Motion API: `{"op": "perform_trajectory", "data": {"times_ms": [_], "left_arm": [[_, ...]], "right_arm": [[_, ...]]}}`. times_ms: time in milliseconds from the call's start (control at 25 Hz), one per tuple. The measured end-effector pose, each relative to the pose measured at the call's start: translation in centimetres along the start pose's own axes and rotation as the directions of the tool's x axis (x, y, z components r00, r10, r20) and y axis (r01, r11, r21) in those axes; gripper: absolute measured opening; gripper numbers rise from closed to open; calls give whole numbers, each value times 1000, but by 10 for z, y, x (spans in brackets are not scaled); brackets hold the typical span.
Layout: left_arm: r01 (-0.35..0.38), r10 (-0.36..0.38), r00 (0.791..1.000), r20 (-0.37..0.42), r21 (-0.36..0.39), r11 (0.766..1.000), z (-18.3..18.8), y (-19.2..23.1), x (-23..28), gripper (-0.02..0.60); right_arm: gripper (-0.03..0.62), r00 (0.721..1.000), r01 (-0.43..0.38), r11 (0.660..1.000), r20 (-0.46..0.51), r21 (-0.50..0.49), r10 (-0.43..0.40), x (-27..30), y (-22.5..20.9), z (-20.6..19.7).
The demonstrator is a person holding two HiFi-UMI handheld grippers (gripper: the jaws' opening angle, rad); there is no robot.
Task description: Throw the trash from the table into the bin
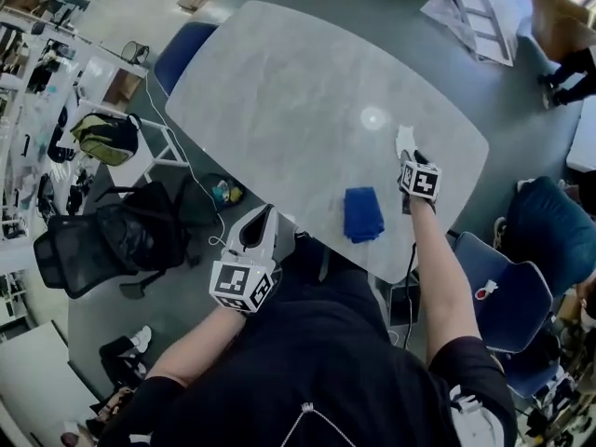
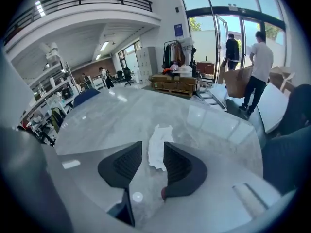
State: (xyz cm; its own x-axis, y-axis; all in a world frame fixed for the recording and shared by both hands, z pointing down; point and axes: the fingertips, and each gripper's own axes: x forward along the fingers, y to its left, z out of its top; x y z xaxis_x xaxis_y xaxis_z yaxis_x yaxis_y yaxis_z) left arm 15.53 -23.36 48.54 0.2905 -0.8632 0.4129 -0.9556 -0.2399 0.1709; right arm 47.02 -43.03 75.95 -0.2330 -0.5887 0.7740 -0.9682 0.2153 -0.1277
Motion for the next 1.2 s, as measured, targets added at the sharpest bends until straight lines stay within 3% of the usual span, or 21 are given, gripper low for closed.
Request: {"op": "perform_trajectory", "data": {"times_ms": [400,640,880,1000,1200], "left_arm": [[-99,97,993,-74,-25,995,-25,38,-24,0],[-110,107,992,-66,-35,993,-27,45,-28,0],[-95,93,995,-47,-40,995,-19,44,-27,0],[-75,74,997,-25,-38,996,-11,45,-23,0],[-10,10,1000,26,-14,1000,1,40,-14,0]], "right_arm": [[207,993,72,997,-93,4,-72,67,-10,-26],[39,983,160,986,-84,-41,-163,69,-13,-33],[35,981,101,995,-167,-4,-100,47,8,-55],[34,990,48,999,-136,-4,-48,21,32,-52],[34,995,-90,993,-35,79,93,-50,91,-34]]}}
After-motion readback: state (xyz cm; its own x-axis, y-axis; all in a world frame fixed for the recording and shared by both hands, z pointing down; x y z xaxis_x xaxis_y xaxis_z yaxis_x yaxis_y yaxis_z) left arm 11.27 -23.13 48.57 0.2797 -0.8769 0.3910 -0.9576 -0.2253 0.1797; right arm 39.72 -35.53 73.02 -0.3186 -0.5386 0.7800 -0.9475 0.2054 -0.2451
